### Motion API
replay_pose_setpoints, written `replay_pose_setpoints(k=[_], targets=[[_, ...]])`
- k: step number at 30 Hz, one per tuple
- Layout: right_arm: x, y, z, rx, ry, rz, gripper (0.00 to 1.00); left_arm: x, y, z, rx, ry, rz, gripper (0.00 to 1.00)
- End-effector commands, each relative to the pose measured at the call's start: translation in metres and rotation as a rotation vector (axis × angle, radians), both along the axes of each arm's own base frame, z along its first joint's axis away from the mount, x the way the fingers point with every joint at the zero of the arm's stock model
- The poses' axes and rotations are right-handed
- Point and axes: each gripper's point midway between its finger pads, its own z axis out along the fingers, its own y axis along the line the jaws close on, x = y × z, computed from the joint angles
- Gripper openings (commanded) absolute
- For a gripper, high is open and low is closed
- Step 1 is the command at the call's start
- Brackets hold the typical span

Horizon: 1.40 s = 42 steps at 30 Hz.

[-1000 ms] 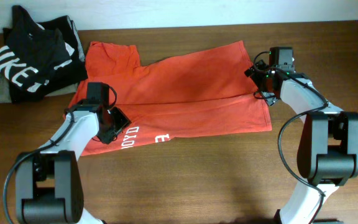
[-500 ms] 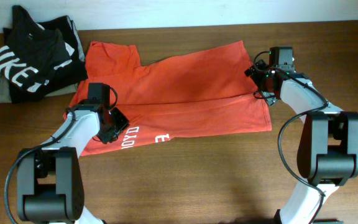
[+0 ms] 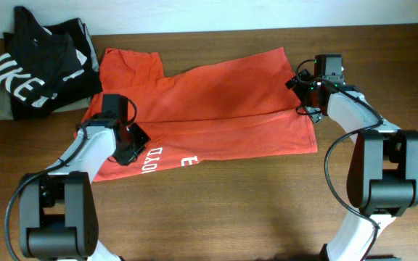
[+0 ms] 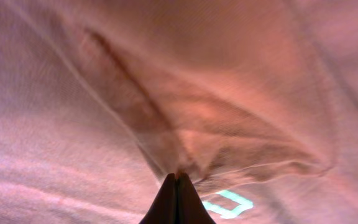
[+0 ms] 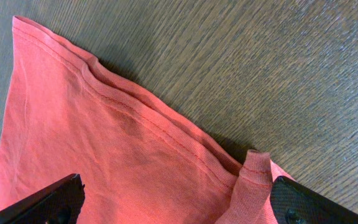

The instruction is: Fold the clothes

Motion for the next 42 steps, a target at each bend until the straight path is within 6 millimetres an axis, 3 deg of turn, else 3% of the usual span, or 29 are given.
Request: replay_pose_setpoints(k=[1,7,10,13,14,15,16,21,25,28,37,42], targets=[[-0.002,0.004,-0.007,-0.001,0.013,0.005,0.99,0.020,-0.002,0.012,-0.008,-0.050,-0.005,0.01],[-0.002,0.004,-0.007,-0.001,0.013,0.005,0.99,0.041,0.001,0.019,0.014,-0.138,0.002,0.02],[-0.001,0.004,-0.007,0.000,0.010,0.006,0.99,0.050,0.001,0.023,0.030,-0.186,-0.056,0.53],[-0.001,0.004,-0.006,0.001,0.010,0.006,0.99,0.067,-0.007,0.039,0.048,-0.269,-0.234,0.70],[-0.001,0.005,-0.006,0.006,0.009,0.009,0.99,0.074,-0.015,0.050,0.041,-0.315,-0.335,0.79],[0.000,0.005,-0.006,0.007,0.007,0.010,0.99,0.082,-0.018,0.061,0.046,-0.354,-0.393,0.94],[0.000,0.006,-0.006,0.009,0.005,0.011,0.99,0.090,-0.018,0.072,0.060,-0.380,-0.415,0.99],[0.010,0.012,0.001,0.040,-0.045,0.032,0.99,0.136,-0.007,0.138,0.119,-0.561,-0.403,0.99],[0.011,0.015,0.002,0.055,-0.052,0.042,0.99,0.167,0.021,0.154,0.320,-0.665,-0.355,0.99],[0.011,0.015,0.002,0.055,-0.051,0.042,0.99,0.183,0.023,0.144,0.368,-0.700,-0.394,0.99],[0.010,0.015,0.002,0.053,-0.047,0.047,0.99,0.238,0.062,0.066,0.458,-0.614,-0.388,0.99],[0.011,0.016,0.002,0.045,-0.051,0.067,0.99,0.269,0.065,0.064,0.497,-0.605,-0.438,0.99]])
